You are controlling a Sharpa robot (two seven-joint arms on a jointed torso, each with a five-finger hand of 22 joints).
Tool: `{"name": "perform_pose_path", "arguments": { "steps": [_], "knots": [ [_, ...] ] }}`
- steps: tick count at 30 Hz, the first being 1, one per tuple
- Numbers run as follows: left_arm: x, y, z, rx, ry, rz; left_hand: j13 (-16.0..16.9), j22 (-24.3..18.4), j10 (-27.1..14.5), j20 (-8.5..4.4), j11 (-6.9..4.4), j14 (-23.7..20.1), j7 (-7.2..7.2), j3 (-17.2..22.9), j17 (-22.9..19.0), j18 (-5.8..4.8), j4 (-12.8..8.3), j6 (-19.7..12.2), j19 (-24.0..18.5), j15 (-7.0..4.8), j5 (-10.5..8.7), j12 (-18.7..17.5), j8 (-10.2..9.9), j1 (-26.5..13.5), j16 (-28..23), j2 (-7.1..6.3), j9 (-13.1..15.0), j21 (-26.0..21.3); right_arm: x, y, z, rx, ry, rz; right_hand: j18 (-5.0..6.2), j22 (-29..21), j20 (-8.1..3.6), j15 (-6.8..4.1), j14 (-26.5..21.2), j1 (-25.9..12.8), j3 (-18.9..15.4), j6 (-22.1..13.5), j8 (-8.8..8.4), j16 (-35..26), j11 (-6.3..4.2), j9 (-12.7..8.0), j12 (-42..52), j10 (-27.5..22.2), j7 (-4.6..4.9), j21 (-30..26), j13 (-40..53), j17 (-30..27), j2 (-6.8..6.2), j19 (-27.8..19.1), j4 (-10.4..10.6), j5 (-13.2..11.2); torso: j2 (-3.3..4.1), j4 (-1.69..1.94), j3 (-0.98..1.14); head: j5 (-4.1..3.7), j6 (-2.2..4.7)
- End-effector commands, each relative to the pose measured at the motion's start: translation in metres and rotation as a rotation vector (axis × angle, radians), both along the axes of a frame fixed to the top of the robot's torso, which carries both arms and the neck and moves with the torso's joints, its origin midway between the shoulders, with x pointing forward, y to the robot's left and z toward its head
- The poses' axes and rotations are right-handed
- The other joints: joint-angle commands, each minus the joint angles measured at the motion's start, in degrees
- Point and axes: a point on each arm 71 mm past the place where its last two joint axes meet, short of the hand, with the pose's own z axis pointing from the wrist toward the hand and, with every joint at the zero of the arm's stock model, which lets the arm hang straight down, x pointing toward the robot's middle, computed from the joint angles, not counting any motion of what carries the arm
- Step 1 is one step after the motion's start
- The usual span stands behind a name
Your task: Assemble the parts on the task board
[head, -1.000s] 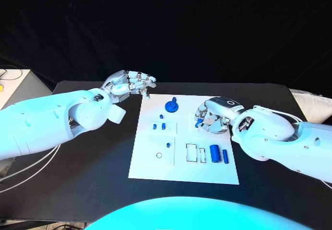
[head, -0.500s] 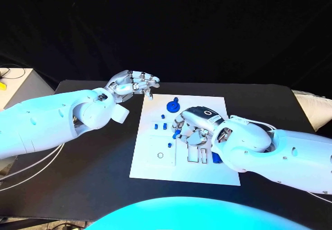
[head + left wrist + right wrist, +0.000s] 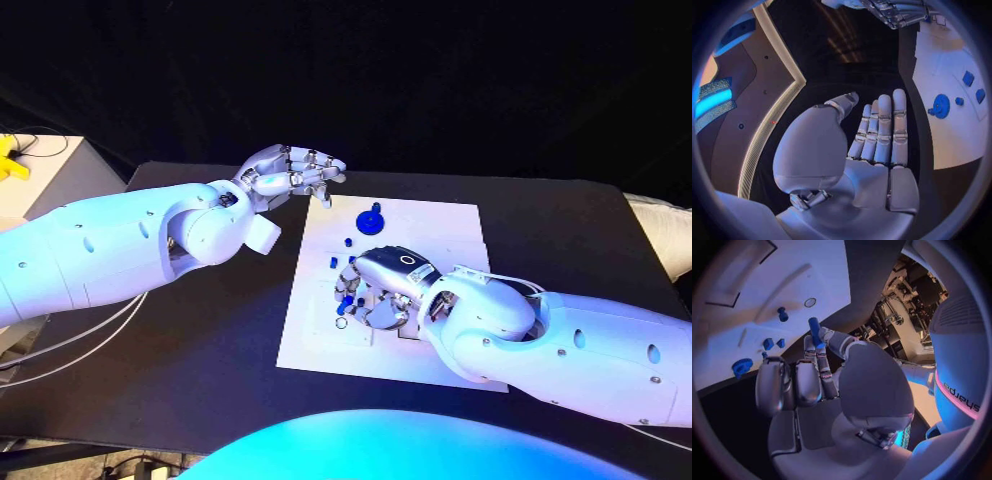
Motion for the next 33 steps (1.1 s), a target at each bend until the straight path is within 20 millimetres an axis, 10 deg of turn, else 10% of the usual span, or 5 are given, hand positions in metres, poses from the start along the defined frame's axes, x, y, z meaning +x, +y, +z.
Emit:
{"name": "perform_pose_path", "arguments": {
  "steps": [1,33],
  "knots": [
    [-0.001,-0.002,0.001,-0.012,-0.003,-0.022,0.09,0.05,-0.27,0.16,0.01,-0.09,0.25,0.01,-0.09,0.27,0.25,-0.06,-0.07,0.19,-0.13,-0.19,-0.26,-0.14,-0.25,0.22,-0.03,-0.34,-0.002,0.003,-0.004,-0.015,-0.013,0.022,-0.75,2.16,-0.1,-0.11,-0.27,0.82,0.08,-0.33,0.52,-0.25,-2.87,3.39,-0.06,3.32,0.06,-0.24,0.25,-0.09,0.57,-0.04,-0.35,0.29,-0.01,-0.02,0.09,0.52,0.0],
    [-0.001,-0.002,0.0,-0.012,-0.001,-0.026,0.09,0.05,-0.27,0.16,0.01,-0.09,0.25,0.01,-0.09,0.27,0.25,-0.06,-0.07,0.19,-0.13,-0.19,-0.26,-0.14,-0.25,0.22,-0.03,-0.34,-0.003,0.002,-0.027,-0.076,0.003,-0.001,-0.75,2.19,-0.05,-0.07,-0.25,0.68,0.08,-0.3,0.56,-0.28,-2.86,3.55,-0.16,3.4,0.06,-0.24,0.36,-0.08,0.54,-0.03,-0.43,0.66,-0.01,0.04,0.01,0.42,0.0]
  ]
}}
